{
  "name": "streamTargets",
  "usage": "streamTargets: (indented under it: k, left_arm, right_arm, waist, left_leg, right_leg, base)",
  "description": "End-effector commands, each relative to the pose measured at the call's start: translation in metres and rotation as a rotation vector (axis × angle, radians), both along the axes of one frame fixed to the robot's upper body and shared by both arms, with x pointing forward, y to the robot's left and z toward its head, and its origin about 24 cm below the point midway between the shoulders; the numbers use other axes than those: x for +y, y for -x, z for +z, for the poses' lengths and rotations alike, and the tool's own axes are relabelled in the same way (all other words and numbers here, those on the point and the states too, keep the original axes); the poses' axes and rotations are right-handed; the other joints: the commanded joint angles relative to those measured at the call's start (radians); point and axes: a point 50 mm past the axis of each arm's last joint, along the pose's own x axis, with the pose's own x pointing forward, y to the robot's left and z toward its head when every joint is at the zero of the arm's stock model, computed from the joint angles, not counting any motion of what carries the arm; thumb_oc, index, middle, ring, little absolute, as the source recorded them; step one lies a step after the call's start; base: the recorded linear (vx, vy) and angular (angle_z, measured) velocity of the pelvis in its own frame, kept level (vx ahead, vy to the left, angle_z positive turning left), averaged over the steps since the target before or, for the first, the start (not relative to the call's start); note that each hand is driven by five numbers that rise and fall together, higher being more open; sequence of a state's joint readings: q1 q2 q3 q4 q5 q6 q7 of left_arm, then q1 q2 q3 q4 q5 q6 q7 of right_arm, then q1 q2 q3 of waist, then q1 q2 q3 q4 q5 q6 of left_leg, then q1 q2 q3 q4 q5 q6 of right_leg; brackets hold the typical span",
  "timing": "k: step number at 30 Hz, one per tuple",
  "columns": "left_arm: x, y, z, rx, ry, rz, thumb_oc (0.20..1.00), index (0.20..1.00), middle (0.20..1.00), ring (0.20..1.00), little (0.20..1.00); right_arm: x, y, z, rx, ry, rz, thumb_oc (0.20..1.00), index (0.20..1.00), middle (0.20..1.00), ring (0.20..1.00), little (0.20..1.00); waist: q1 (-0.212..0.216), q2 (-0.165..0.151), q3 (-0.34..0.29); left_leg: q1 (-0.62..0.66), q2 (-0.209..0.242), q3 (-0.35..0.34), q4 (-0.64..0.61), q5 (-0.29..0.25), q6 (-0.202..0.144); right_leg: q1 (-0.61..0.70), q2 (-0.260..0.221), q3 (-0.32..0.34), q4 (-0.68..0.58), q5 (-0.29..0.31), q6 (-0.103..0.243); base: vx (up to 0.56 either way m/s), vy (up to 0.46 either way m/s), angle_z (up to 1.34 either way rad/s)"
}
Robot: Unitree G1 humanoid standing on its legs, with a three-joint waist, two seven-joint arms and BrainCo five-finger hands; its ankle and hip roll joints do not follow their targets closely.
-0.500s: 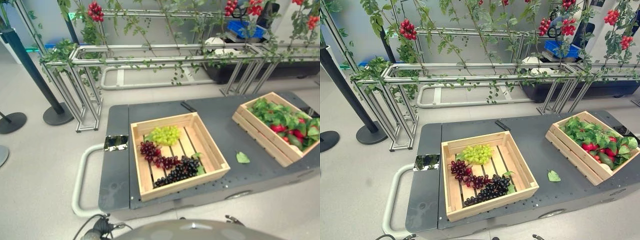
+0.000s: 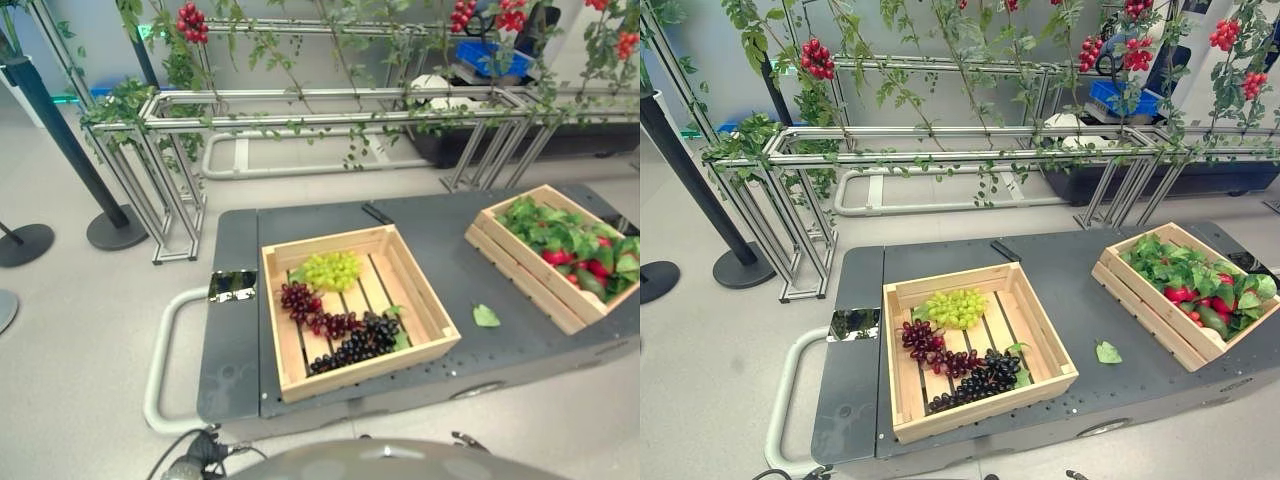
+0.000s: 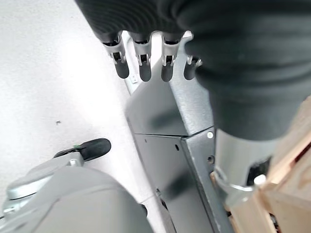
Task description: Pick up the fruits from the basket on one side to the basket on the other side
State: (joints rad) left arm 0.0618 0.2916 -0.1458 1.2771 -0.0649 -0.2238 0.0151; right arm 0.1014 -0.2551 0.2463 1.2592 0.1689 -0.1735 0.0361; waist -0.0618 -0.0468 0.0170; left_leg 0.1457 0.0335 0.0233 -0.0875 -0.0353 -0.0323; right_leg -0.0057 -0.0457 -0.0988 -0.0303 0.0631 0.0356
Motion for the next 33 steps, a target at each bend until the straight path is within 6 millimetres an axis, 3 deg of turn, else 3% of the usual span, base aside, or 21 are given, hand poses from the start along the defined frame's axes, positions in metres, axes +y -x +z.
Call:
streamTargets:
  k: [1, 3, 4, 7, 9, 10, 11, 13, 14, 16, 18, 19, 20, 21, 22, 25, 27, 28, 29, 30, 33]
  left_arm:
    - [0.004, -0.048, 0.016, -0.204, -0.016, 0.027, 1.000, 1.000, 1.000, 1.000, 1.000]
    - [0.005, -0.056, 0.021, -0.245, -0.025, 0.001, 1.000, 1.000, 1.000, 1.000, 1.000]
    - [0.007, -0.074, 0.035, -0.342, -0.045, -0.062, 1.000, 1.000, 1.000, 1.000, 1.000]
    - [0.022, -0.101, 0.071, -0.565, -0.075, -0.066, 1.000, 1.000, 1.000, 1.000, 1.000]
    - [0.033, -0.108, 0.096, -0.697, -0.089, -0.060, 1.000, 1.000, 1.000, 1.000, 1.000]
    - [0.033, -0.108, 0.096, -0.697, -0.089, -0.060, 1.000, 1.000, 1.000, 1.000, 1.000]
    - [0.043, -0.113, 0.116, -0.816, -0.080, 0.006, 1.000, 1.000, 1.000, 1.000, 1.000]
    - [0.046, -0.114, 0.119, -0.845, -0.069, 0.047, 1.000, 1.000, 1.000, 1.000, 1.000]
    - [0.049, -0.127, 0.144, -0.995, -0.061, 0.102, 1.000, 1.000, 1.000, 1.000, 1.000]
    - [0.048, -0.131, 0.152, -1.033, -0.072, 0.099, 1.000, 1.000, 1.000, 1.000, 1.000]
    - [0.046, -0.147, 0.185, -1.160, -0.138, 0.000, 1.000, 1.000, 1.000, 1.000, 1.000]
    - [0.046, -0.147, 0.185, -1.160, -0.139, 0.000, 1.000, 1.000, 1.000, 1.000, 1.000]
    - [0.044, -0.158, 0.205, -1.199, -0.230, -0.115, 1.000, 1.000, 1.000, 1.000, 1.000]
    - [0.044, -0.158, 0.205, -1.199, -0.232, -0.116, 1.000, 1.000, 1.000, 1.000, 1.000]
    - [0.040, -0.171, 0.228, -1.249, -0.324, -0.231, 1.000, 1.000, 1.000, 1.000, 1.000]
    - [0.034, -0.181, 0.246, -1.309, -0.351, -0.296, 1.000, 1.000, 1.000, 1.000, 1.000]
    - [0.030, -0.195, 0.266, -1.353, -0.392, -0.369, 1.000, 1.000, 1.000, 1.000, 1.000]
    - [0.022, -0.203, 0.275, -1.375, -0.387, -0.431, 1.000, 1.000, 1.000, 1.000, 1.000]
    - [0.021, -0.205, 0.276, -1.380, -0.386, -0.431, 1.000, 1.000, 1.000, 1.000, 1.000]
    - [0.023, -0.203, 0.286, -1.413, -0.422, -0.443, 1.000, 1.000, 1.000, 1.000, 1.000]
    - [0.023, -0.210, 0.288, -1.386, -0.463, -0.489, 1.000, 1.000, 1.000, 1.000, 1.000]
  right_arm:
    - [-0.007, -0.030, 0.007, -0.100, 0.023, 0.010, 1.000, 1.000, 1.000, 1.000, 1.000]
    - [-0.008, -0.031, 0.008, -0.106, 0.025, 0.011, 1.000, 1.000, 1.000, 1.000, 1.000]
    - [-0.010, -0.034, 0.010, -0.121, 0.027, 0.020, 1.000, 1.000, 1.000, 1.000, 1.000]
    - [-0.017, -0.037, 0.014, -0.158, 0.022, 0.007, 1.000, 1.000, 1.000, 1.000, 1.000]
    - [-0.021, -0.039, 0.017, -0.179, 0.013, 0.003, 1.000, 1.000, 1.000, 1.000, 1.000]
    - [-0.021, -0.039, 0.017, -0.179, 0.013, 0.003, 1.000, 1.000, 1.000, 1.000, 1.000]
    - [-0.023, -0.038, 0.018, -0.186, 0.005, 0.003, 1.000, 1.000, 1.000, 1.000, 1.000]
    - [-0.023, -0.038, 0.018, -0.180, 0.003, 0.004, 1.000, 1.000, 1.000, 1.000, 1.000]
    - [-0.021, -0.037, 0.016, -0.168, -0.002, 0.000, 1.000, 1.000, 1.000, 1.000, 1.000]
    - [-0.019, -0.036, 0.015, -0.159, -0.003, 0.001, 1.000, 1.000, 1.000, 1.000, 1.000]
    - [-0.015, -0.035, 0.013, -0.146, -0.008, 0.003, 1.000, 1.000, 1.000, 1.000, 1.000]
    - [-0.014, -0.035, 0.013, -0.146, -0.008, 0.003, 1.000, 1.000, 1.000, 1.000, 1.000]
    - [-0.012, -0.034, 0.012, -0.139, -0.013, 0.012, 1.000, 1.000, 1.000, 1.000, 1.000]
    - [-0.012, -0.034, 0.012, -0.139, -0.013, 0.011, 1.000, 1.000, 1.000, 1.000, 1.000]
    - [-0.012, -0.038, 0.013, -0.157, -0.016, 0.025, 1.000, 1.000, 1.000, 1.000, 1.000]
    - [-0.009, -0.050, 0.018, -0.215, -0.037, 0.040, 1.000, 1.000, 1.000, 1.000, 1.000]
    - [-0.013, -0.095, 0.042, -0.409, -0.044, 0.044, 1.000, 1.000, 1.000, 1.000, 1.000]
    - [-0.035, -0.113, 0.052, -0.425, 0.016, 0.020, 1.000, 1.000, 1.000, 1.000, 1.000]
    - [-0.036, -0.114, 0.052, -0.430, 0.016, 0.018, 1.000, 1.000, 1.000, 1.000, 1.000]
    - [-0.028, -0.160, 0.105, -0.750, 0.003, 0.112, 1.000, 1.000, 1.000, 1.000, 1.000]
    - [-0.042, -0.180, 0.158, -0.994, 0.073, 0.167, 1.000, 1.000, 1.000, 1.000, 1.000]
  waist:
    - [-0.002, -0.027, 0.024]
    - [-0.002, -0.026, 0.025]
    - [-0.003, -0.026, 0.028]
    - [0.002, -0.027, 0.035]
    - [0.005, -0.030, 0.038]
    - [0.005, -0.030, 0.037]
    - [0.011, -0.033, 0.038]
    - [0.012, -0.034, 0.038]
    - [0.017, -0.034, 0.035]
    - [0.016, -0.034, 0.035]
    - [0.017, -0.032, 0.035]
    - [0.017, -0.033, 0.035]
    - [0.014, -0.031, 0.036]
    - [0.014, -0.032, 0.037]
    - [0.011, -0.031, 0.040]
    - [0.004, -0.028, 0.044]
    - [-0.003, -0.022, 0.051]
    - [0.002, -0.019, 0.051]
    - [0.003, -0.018, 0.057]
    - [-0.005, -0.012, 0.065]
    - [-0.021, -0.006, 0.061]
  left_leg:
    - [-0.073, -0.073, -0.010, 0.017, 0.024, 0.055]
    - [-0.074, -0.073, -0.011, 0.017, 0.024, 0.055]
    - [-0.074, -0.073, -0.013, 0.017, 0.025, 0.055]
    - [-0.078, -0.072, -0.016, 0.019, 0.029, 0.053]
    - [-0.079, -0.071, -0.018, 0.019, 0.030, 0.052]
    - [-0.079, -0.071, -0.018, 0.019, 0.030, 0.052]
    - [-0.079, -0.070, -0.020, 0.018, 0.030, 0.051]
    - [-0.079, -0.070, -0.020, 0.019, 0.030, 0.051]
    - [-0.078, -0.070, -0.021, 0.018, 0.029, 0.051]
    - [-0.077, -0.070, -0.020, 0.017, 0.029, 0.050]
    - [-0.076, -0.070, -0.020, 0.016, 0.026, 0.051]
    - [-0.076, -0.070, -0.020, 0.016, 0.026, 0.051]
    - [-0.074, -0.070, -0.020, 0.015, 0.025, 0.050]
    - [-0.073, -0.070, -0.020, 0.015, 0.024, 0.050]
    - [-0.073, -0.070, -0.018, 0.014, 0.024, 0.049]
    - [-0.074, -0.069, -0.017, 0.014, 0.024, 0.049]
    - [-0.077, -0.069, -0.013, 0.014, 0.026, 0.049]
    - [-0.079, -0.070, -0.014, 0.014, 0.027, 0.049]
    - [-0.078, -0.070, -0.014, 0.014, 0.027, 0.049]
    - [-0.079, -0.070, -0.009, 0.013, 0.028, 0.050]
    - [-0.076, -0.072, -0.005, 0.011, 0.026, 0.054]
  right_leg:
    - [-0.029, -0.015, -0.028, 0.086, -0.018, 0.057]
    - [-0.030, -0.015, -0.029, 0.088, -0.018, 0.057]
    - [-0.032, -0.015, -0.031, 0.090, -0.018, 0.058]
    - [-0.034, -0.015, -0.037, 0.092, -0.018, 0.058]
    - [-0.034, -0.015, -0.038, 0.093, -0.018, 0.058]
    - [-0.034, -0.015, -0.038, 0.093, -0.018, 0.058]
    - [-0.034, -0.016, -0.038, 0.091, -0.018, 0.059]
    - [-0.034, -0.016, -0.038, 0.092, -0.018, 0.059]
    - [-0.033, -0.017, -0.040, 0.091, -0.018, 0.059]
    - [-0.033, -0.017, -0.041, 0.091, -0.019, 0.058]
    - [-0.033, -0.018, -0.041, 0.091, -0.020, 0.058]
    - [-0.033, -0.018, -0.041, 0.091, -0.020, 0.058]
    - [-0.031, -0.019, -0.041, 0.092, -0.021, 0.059]
    - [-0.031, -0.019, -0.041, 0.092, -0.022, 0.059]
    - [-0.032, -0.018, -0.041, 0.094, -0.023, 0.059]
    - [-0.036, -0.018, -0.040, 0.096, -0.023, 0.060]
    - [-0.042, -0.017, -0.039, 0.098, -0.023, 0.061]
    - [-0.041, -0.019, -0.040, 0.097, -0.023, 0.063]
    - [-0.040, -0.019, -0.041, 0.098, -0.023, 0.063]
    - [-0.048, -0.019, -0.034, 0.104, -0.023, 0.064]
    - [-0.049, -0.021, -0.029, 0.106, -0.025, 0.066]
  base:
    - [0.00, 0.000, 0.00]
    - [0.00, 0.000, 0.00]
    - [0.00, 0.000, 0.00]
    - [-0.01, -0.008, 0.03]
    - [-0.01, -0.014, 0.07]
    - [0.00, -0.018, 0.03]
    - [0.00, 0.000, 0.00]
    - [0.00, 0.000, 0.00]
    - [0.00, 0.000, 0.00]
    - [0.00, 0.000, 0.00]
    - [0.00, 0.003, 0.02]
    - [0.01, 0.008, 0.03]
    - [0.00, 0.000, 0.00]
    - [0.00, 0.000, 0.00]
    - [0.00, 0.000, 0.00]
    - [0.00, 0.000, 0.00]
    - [0.00, 0.000, 0.00]
    - [0.00, 0.004, -0.05]
    - [-0.01, 0.024, -0.09]
    - [-0.01, 0.033, -0.07]
    - [0.02, 0.030, -0.07]
